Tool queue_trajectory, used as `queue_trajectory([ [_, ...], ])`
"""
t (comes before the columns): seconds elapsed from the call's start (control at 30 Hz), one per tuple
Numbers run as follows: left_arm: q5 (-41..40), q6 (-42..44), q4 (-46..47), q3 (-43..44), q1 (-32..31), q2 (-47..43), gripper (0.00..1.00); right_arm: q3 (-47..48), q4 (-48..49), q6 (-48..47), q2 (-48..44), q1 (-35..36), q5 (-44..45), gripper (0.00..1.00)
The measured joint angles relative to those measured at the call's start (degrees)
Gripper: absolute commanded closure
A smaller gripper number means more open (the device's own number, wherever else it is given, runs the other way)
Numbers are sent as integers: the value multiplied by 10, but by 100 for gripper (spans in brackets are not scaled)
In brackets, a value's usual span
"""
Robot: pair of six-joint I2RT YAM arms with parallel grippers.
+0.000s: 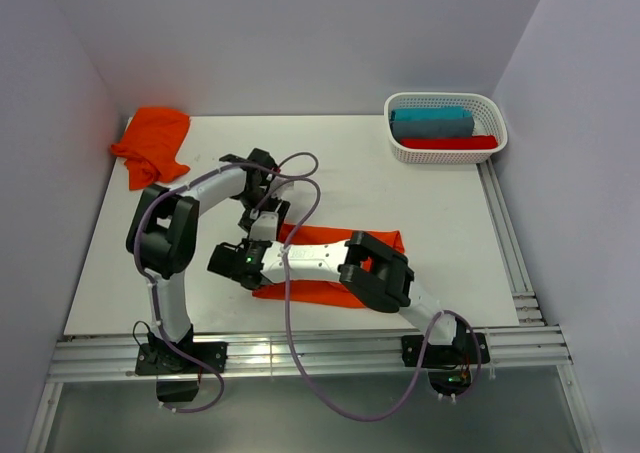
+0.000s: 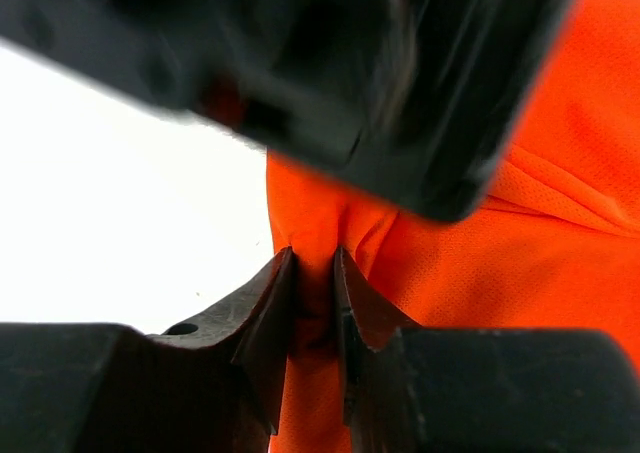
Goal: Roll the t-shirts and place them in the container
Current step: Roll the tshirt
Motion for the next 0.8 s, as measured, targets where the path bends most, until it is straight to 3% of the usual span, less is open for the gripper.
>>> queue_trajectory([
  [0.07, 9, 6, -8, 20, 0, 0, 27, -32, 33, 2, -18, -1, -5, 73],
  [0.27, 49, 23, -30, 100, 9, 3, 22, -164, 167, 5, -94, -5, -41, 73],
  [0.43, 117, 46, -55, 121, 47, 1, 21, -313, 344, 22, -167, -18, -104, 73],
  [0.6, 170, 83, -57, 67, 99, -16, 22, -473, 565, 47, -222, -43, -189, 73],
  [0.8, 210, 105, -23, -39, 125, -32, 22, -568, 742, 68, -226, -78, -270, 73],
])
